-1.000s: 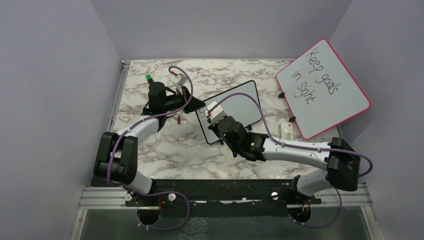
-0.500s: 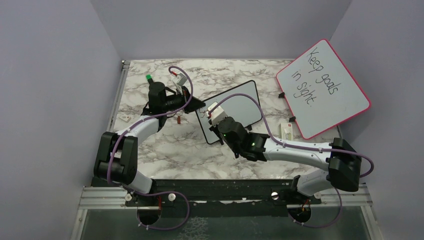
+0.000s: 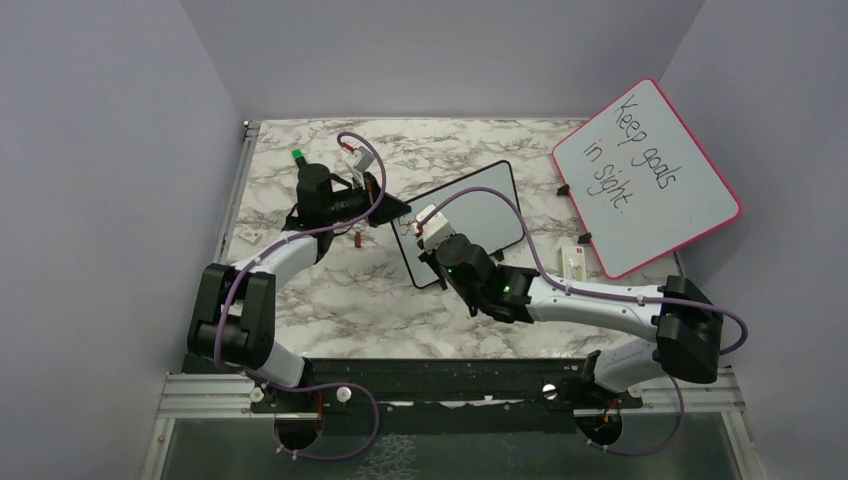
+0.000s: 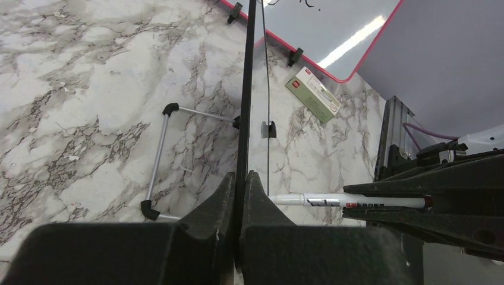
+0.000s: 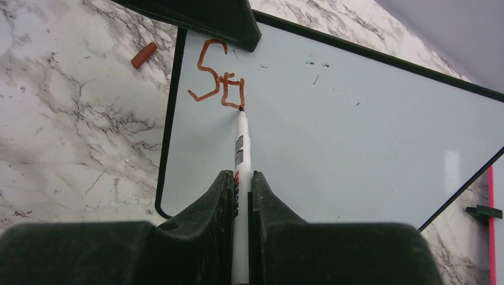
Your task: Write a sentence on the whiteboard
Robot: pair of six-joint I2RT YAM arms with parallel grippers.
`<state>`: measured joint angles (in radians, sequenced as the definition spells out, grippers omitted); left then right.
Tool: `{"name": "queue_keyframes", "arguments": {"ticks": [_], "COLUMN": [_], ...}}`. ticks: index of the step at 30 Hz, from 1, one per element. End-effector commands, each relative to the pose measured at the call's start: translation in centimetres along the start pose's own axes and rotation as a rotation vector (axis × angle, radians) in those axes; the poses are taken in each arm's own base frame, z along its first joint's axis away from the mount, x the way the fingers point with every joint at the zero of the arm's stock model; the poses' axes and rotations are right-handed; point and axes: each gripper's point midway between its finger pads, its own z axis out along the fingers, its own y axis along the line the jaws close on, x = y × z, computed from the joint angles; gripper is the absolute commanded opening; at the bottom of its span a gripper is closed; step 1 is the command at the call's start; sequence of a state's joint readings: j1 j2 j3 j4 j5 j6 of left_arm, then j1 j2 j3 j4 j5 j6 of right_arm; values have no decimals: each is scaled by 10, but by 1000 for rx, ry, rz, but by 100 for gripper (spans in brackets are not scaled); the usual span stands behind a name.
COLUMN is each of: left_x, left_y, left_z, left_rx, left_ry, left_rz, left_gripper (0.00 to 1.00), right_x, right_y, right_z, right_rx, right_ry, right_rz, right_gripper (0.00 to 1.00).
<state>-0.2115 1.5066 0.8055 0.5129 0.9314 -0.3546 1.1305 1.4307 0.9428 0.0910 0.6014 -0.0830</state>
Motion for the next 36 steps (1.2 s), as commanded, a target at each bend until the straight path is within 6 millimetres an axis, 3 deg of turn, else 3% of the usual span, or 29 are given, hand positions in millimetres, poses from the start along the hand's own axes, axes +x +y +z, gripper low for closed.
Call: {"name": "queue_keyframes", "arguments": {"ticks": [1,16,36], "left_x": [30,30,31], "left_y": [17,16,18], "left_z": [1,2,1], "left_rx": [-69,-64,-72], "left_ry": [71,75,74], "left_rz": [-65,-66,-69], "left_gripper": [0,0,0], "right_x": [-10,-20,-12], "right_y": [-10,-13,-24], "right_z": [3,8,0], "right_rx": [46,55,74], "right_ry": [-47,-78,-49], "right_rz": [34,47,77], "right_gripper": [1,1,1]}}
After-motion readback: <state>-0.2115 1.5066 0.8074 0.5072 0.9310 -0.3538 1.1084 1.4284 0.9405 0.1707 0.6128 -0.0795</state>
